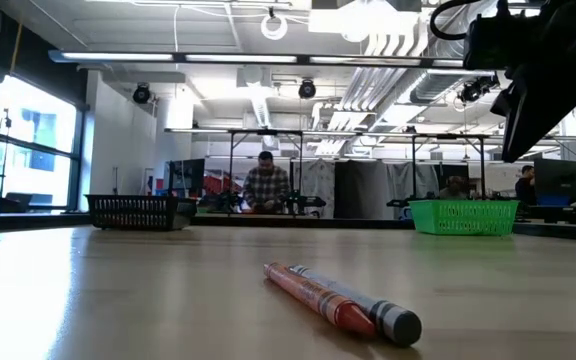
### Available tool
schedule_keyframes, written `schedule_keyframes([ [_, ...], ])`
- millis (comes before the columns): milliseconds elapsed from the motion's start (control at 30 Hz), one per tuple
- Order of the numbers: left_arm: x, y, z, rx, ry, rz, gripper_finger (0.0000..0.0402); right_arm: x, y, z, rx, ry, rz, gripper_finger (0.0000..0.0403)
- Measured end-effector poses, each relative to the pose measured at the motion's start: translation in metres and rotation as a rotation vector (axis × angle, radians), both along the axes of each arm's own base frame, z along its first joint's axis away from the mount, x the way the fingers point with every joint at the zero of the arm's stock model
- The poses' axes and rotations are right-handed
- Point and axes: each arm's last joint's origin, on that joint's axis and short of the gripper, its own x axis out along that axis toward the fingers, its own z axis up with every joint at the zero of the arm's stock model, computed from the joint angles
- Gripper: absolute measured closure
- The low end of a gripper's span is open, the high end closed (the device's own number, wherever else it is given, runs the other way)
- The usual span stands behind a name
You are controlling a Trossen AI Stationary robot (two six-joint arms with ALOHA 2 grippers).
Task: Sort crayons
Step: Put the blue crayon into the yellow bin
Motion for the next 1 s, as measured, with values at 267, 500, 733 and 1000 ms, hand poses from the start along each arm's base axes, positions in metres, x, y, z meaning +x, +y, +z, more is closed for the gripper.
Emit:
schedule_keyframes([
  [267, -0.031, -0.021, 0.017, 0.022, -0.037, 0.137, 0.0402, 0.001, 0.000, 0.001, 0.005, -0.014, 0.000, 0.0309],
  [500, -0.055, -0.038, 0.024, 0.029, -0.054, 0.238, 0.0402, 0.002, 0.000, 0.001, -0.029, -0.022, 0.025, 0.0309],
  [733, -0.064, -0.044, 0.019, 0.077, -0.078, 0.320, 0.0401, 0.004, 0.000, 0.002, -0.057, -0.049, 0.052, 0.0309],
  [1000, -0.067, -0.042, -0.011, 0.100, -0.079, 0.339, 0.0393, 0.006, 0.000, 0.003, -0.088, -0.071, 0.090, 0.0309],
])
